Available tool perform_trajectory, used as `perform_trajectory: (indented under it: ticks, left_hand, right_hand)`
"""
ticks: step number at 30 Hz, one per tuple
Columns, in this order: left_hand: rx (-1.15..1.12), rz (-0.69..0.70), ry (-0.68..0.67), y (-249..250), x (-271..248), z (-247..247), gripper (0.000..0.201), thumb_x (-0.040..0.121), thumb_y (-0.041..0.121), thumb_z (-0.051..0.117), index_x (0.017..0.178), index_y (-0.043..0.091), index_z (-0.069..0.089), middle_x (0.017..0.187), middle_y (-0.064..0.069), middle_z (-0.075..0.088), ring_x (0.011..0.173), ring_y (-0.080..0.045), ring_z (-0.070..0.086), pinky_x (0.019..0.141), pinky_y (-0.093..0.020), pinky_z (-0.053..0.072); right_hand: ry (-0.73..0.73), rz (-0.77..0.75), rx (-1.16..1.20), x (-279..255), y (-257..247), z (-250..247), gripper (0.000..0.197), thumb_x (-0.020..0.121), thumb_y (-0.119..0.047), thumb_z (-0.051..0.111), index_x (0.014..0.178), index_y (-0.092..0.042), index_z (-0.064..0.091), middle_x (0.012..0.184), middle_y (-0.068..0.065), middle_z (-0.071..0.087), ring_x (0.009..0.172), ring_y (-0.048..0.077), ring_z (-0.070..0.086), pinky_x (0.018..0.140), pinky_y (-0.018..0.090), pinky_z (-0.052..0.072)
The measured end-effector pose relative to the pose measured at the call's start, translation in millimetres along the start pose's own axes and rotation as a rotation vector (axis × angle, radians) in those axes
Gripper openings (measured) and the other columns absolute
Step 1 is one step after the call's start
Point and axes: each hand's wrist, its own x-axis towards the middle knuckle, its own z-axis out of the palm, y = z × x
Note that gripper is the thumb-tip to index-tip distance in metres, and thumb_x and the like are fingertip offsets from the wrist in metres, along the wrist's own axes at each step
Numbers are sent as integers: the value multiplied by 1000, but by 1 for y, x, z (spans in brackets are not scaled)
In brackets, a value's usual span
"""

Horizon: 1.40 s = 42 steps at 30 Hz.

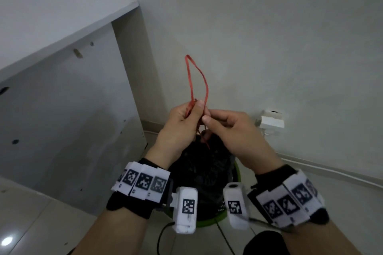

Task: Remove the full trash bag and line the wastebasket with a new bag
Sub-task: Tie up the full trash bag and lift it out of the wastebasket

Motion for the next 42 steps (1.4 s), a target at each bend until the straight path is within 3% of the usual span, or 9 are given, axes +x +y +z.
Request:
perform_trajectory:
  ticks: [4,7,10,19,26,30,33,37,42]
  left_hand:
    - [41,51,135,-5,5,-4,30,102,26,51,81,13,68,56,4,52,48,-6,45,49,-21,36]
    - [-82,25,119,-1,9,-10,26,99,34,52,98,21,75,55,-2,31,43,-12,26,47,-26,16]
    - [-193,35,58,12,14,-15,25,102,28,49,109,24,73,59,-1,22,42,-7,17,41,-21,12]
    - [-135,-79,76,18,27,-16,28,104,26,45,105,12,70,55,4,29,43,-8,19,41,-18,12]
    - [-94,-416,-23,11,25,-31,56,95,63,34,76,15,57,51,1,36,36,-11,18,39,-19,21]
    - [104,-404,-129,5,18,-25,30,96,25,40,70,17,53,57,0,41,37,-10,28,38,-19,27]
    - [524,-115,-335,9,9,-8,23,98,15,43,98,9,65,85,5,57,65,0,50,65,-8,43]
    - [550,30,-453,14,-2,-10,31,101,15,47,70,15,54,61,4,52,50,-1,43,54,-23,38]
    - [475,185,-426,26,-5,-39,4,91,11,62,92,10,66,66,2,54,59,-10,47,58,-23,39]
  right_hand:
    - [140,-87,-164,1,5,12,13,89,-18,72,98,-15,80,80,-4,79,71,3,71,71,23,57]
    - [162,-68,-139,-1,4,16,9,87,-14,73,88,-8,79,69,8,76,56,3,64,60,17,50]
    - [151,14,-7,1,1,10,13,88,-12,72,98,-3,74,78,18,76,63,13,66,69,30,55]
    - [-170,24,121,-12,-4,11,64,103,-49,22,81,-10,68,55,3,48,59,13,46,65,23,38]
    - [178,115,674,8,-15,-10,36,106,-20,33,75,-9,47,52,0,33,54,19,36,59,28,47]
    - [101,-271,241,9,-9,-13,31,103,-20,44,75,-20,58,76,5,66,75,21,60,79,33,48]
    - [-52,-462,-272,16,-8,2,27,99,-19,48,82,-32,64,93,6,72,91,17,67,84,23,49]
    - [-18,-452,-516,35,-4,-10,28,102,-21,50,74,-17,55,64,-5,53,62,4,50,61,19,41]
    - [-88,-305,-856,28,-15,-34,30,96,-27,59,66,-27,56,55,-6,51,54,3,47,56,21,35]
